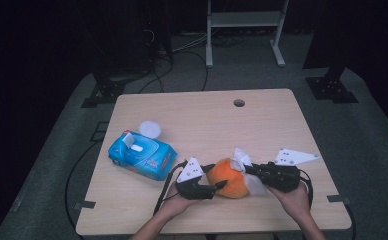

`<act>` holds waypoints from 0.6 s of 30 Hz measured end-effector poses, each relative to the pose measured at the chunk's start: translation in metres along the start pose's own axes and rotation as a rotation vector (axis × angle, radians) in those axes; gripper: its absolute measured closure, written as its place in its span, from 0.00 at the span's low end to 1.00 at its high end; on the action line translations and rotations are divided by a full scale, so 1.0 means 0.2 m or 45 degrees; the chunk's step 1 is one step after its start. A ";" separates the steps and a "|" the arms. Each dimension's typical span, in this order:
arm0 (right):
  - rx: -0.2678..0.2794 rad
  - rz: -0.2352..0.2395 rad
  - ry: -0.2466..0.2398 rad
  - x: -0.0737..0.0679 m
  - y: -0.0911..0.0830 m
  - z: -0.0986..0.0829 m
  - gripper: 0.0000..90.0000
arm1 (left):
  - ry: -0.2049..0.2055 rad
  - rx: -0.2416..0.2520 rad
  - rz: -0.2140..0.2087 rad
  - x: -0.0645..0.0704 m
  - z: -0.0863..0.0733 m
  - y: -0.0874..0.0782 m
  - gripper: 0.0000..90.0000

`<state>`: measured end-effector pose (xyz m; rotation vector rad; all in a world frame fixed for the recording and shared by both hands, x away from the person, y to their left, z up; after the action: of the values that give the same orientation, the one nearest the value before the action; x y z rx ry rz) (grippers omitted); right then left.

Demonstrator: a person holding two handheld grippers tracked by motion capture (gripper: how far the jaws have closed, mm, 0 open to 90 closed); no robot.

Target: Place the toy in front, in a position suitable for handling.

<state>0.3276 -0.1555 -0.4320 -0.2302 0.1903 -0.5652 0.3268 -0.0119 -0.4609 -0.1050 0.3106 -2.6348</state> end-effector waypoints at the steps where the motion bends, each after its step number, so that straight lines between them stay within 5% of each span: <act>1: 0.027 0.019 -0.020 -0.03 0.00 0.03 0.95 | 0.027 0.006 0.015 0.01 0.02 -0.01 0.44; 3: 0.035 0.023 -0.062 -0.07 0.01 0.05 0.95 | 0.053 0.010 0.014 0.03 0.05 -0.02 0.46; 6: -0.023 0.032 -0.046 -0.06 0.04 0.01 0.95 | 0.068 0.001 -0.001 0.04 0.03 -0.02 0.45; 10: -0.086 0.026 0.006 -0.01 0.04 -0.06 0.95 | -0.011 0.032 -0.021 0.00 0.03 -0.01 0.28; 13: -0.101 0.037 0.028 0.00 0.02 -0.07 0.95 | -0.050 -0.007 -0.019 -0.02 -0.01 0.01 0.11; 18: -0.110 0.067 0.040 0.01 0.00 -0.08 0.95 | -0.167 -0.023 -0.095 -0.02 -0.06 0.04 0.07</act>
<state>0.3253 -0.1590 -0.4479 -0.2993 0.2505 -0.5092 0.3330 -0.0142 -0.4749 -0.3000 0.2907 -2.6833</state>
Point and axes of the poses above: each handheld gripper's, and its own axes: y roughly forward along the jaws, z roughly out of its top, x roughly to its right, the point moved 9 cm from there along y, roughly forward along the jaws, and after that the axes turned 6 degrees about x, right-handed, at the moved point
